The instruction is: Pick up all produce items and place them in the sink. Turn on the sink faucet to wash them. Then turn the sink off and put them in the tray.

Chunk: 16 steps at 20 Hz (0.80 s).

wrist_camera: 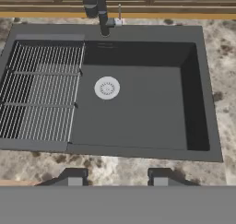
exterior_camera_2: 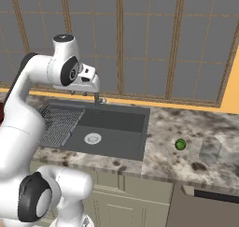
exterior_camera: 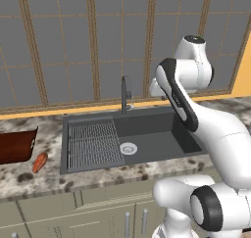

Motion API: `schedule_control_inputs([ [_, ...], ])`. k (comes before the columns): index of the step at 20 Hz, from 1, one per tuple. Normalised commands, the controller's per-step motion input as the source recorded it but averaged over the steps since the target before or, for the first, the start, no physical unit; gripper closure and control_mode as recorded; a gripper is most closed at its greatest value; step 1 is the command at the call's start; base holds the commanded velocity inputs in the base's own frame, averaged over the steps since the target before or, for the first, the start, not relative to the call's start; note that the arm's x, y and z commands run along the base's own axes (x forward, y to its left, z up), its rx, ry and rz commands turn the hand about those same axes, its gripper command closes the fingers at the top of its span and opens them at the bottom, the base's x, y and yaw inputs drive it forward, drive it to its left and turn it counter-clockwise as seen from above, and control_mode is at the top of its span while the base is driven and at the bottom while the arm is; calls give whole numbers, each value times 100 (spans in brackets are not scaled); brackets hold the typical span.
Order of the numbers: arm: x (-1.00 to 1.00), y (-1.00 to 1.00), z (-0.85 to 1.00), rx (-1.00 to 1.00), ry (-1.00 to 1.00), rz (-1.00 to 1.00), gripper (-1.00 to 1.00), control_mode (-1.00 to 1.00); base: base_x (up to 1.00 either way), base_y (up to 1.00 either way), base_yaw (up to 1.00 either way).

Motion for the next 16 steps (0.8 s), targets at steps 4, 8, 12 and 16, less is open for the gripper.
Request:
schedule_control_inputs([
  [4, -22, -11, -15, 0, 7, -4, -100, -100, 0, 0, 0],
  [8, -69, -88, -35, 1, 2, -20, -100, -100, 0, 0, 0],
  [12, -59, -100, -29, -1, 0, -19, -100, -100, 0, 0, 0],
  [16, -8, -100, -38, -7, 6, -30, -100, -100, 0, 0, 0],
])
